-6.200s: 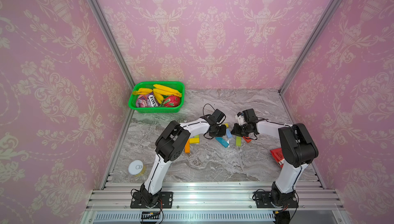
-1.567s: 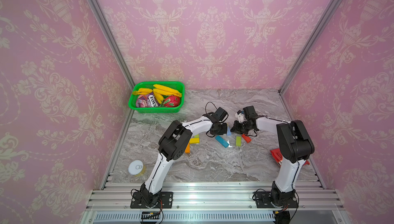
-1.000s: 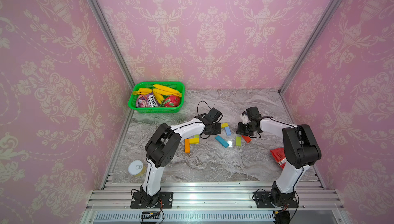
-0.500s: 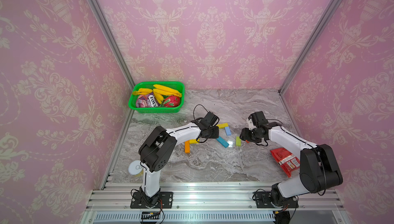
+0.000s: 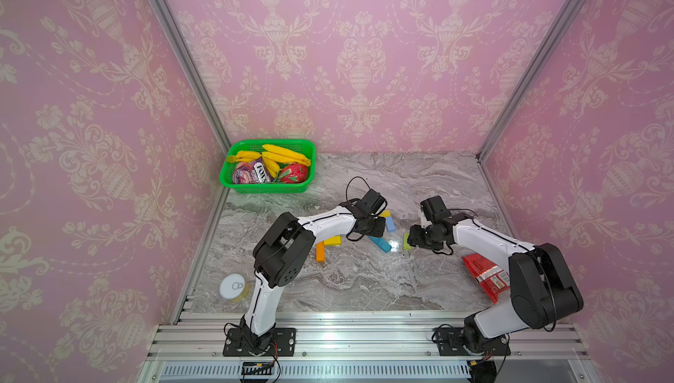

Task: Assemble the letter p with building blocks
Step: Move the building block to the center of the board.

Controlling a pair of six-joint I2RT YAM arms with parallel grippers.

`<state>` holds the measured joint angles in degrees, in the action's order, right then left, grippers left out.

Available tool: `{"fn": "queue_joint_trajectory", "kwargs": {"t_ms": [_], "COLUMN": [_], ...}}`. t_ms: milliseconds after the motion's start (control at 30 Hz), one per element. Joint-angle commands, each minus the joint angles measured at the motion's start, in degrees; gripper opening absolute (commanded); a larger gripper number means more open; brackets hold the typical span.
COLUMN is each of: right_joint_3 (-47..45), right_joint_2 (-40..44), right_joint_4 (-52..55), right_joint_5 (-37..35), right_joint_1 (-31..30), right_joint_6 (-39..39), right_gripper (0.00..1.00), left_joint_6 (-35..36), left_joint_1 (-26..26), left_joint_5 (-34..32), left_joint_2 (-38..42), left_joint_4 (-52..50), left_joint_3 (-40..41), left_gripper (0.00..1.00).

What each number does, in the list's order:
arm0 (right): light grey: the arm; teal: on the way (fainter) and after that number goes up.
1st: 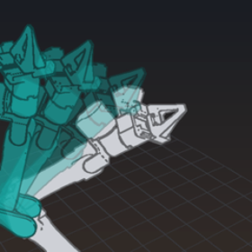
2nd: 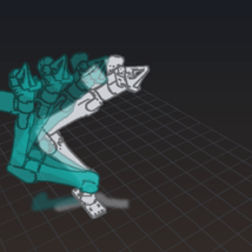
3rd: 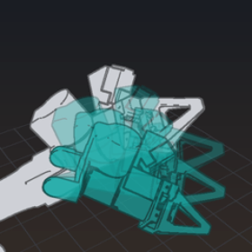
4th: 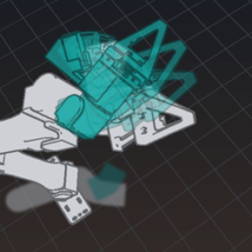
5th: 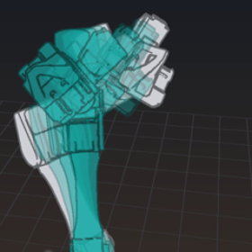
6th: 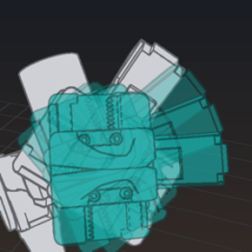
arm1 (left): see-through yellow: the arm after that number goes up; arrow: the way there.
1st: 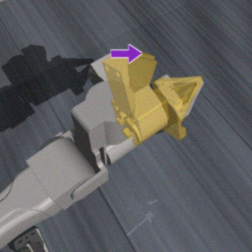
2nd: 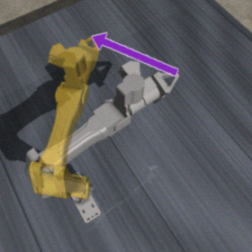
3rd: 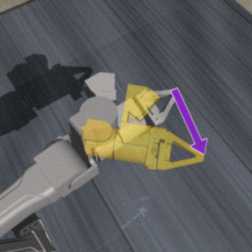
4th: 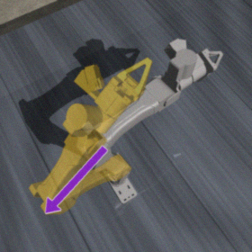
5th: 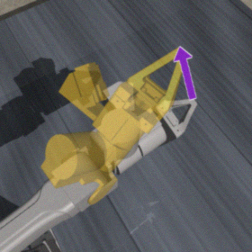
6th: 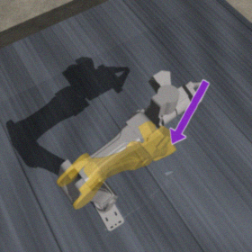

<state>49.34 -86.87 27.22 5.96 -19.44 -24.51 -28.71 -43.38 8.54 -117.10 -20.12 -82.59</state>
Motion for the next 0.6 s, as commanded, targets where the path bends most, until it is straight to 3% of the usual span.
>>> {"fn": "queue_joint_trajectory", "kwargs": {"t_ms": [0, 167, 567], "right_joint_3": [0.1, 0.3, -0.1], "right_joint_2": [0.1, -1.0, -1.4], "right_joint_4": [0.7, 0.0, -0.5], "right_joint_5": [-2.0, -1.6, -1.2], "right_joint_1": [-0.4, -0.4, -0.4], "right_joint_6": [-0.5, -0.3, -0.1], "right_gripper": [0.58, 0.58, 0.58], "left_joint_6": [3.0, 5.3, 8.5], "left_joint_1": [-0.4, -1.0, -3.9], "left_joint_5": [-1.8, -1.7, -8.6], "left_joint_2": [1.3, -1.9, -4.6], "left_joint_4": [-5.1, -7.7, -11.6], "left_joint_3": [-0.4, -3.3, -8.4], "left_gripper": [0.42, 0.41, 0.41]}}
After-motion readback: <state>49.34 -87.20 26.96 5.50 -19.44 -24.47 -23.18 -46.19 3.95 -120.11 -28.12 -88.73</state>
